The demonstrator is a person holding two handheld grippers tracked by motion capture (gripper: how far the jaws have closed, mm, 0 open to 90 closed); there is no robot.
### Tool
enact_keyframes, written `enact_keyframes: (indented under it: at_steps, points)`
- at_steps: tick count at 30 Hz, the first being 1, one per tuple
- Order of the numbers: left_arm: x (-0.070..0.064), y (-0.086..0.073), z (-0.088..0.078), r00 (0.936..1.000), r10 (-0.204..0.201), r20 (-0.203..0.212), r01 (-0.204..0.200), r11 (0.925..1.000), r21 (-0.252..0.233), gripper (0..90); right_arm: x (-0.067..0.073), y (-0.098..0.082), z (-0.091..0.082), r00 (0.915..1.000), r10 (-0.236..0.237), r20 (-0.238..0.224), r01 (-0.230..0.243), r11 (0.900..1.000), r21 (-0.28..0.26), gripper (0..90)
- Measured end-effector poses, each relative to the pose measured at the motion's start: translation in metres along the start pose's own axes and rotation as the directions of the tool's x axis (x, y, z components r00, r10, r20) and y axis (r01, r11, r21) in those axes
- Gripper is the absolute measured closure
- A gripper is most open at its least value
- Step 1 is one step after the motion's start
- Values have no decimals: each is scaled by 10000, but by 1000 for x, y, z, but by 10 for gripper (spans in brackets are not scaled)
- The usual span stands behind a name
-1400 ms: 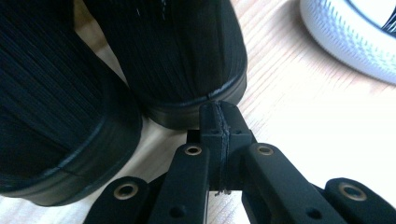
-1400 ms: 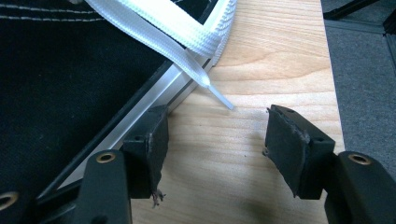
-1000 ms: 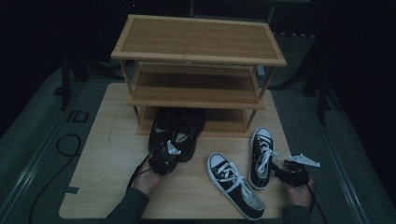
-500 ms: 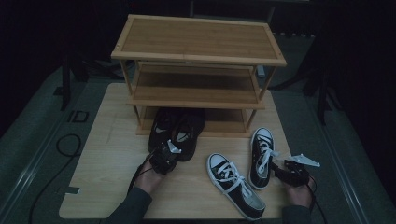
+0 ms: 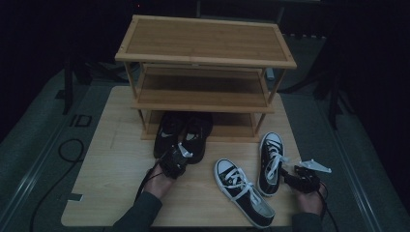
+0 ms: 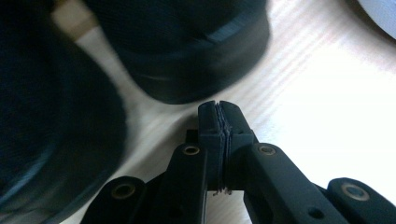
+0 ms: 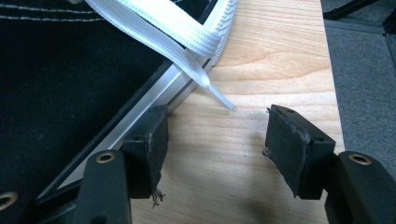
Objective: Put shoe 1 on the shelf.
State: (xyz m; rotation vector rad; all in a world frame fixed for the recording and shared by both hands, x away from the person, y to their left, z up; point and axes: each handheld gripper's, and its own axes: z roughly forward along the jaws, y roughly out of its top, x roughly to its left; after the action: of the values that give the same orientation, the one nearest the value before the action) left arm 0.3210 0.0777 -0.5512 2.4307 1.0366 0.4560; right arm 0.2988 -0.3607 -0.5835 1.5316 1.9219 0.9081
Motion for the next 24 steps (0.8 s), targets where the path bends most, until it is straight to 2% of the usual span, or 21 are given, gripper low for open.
enact_keyframes:
  at_steps: [2, 4, 11, 16, 21, 24]
  points:
    - [-3, 2, 4, 10000, 55, -9, -55, 10000, 0, 881, 0, 0, 0, 10000, 5, 0, -5, 10000, 2, 388]
    - [-2, 4, 5, 9999, -86, -123, 87, 10000, 19, 878, 0, 0, 0, 10000, 3, 2, -3, 10000, 1, 388]
    - [8, 7, 5, 9989, -409, -245, 412, 9991, 96, 882, 0, 0, 0, 10000, -6, -4, 6, 10000, 0, 388]
    - [14, 16, 10, 9981, -462, -397, 471, 9986, 222, 882, 0, 0, 0, 10000, -5, -6, 5, 10000, 0, 387]
    - [14, 24, 14, 9978, -509, -429, 519, 9984, 240, 882, 0, 0, 0, 10000, -3, -9, 3, 10000, 1, 387]
    - [11, 27, 16, 9969, -484, -616, 501, 9984, 259, 881, 0, 0, 0, 10000, -13, -5, 13, 10000, -1, 387]
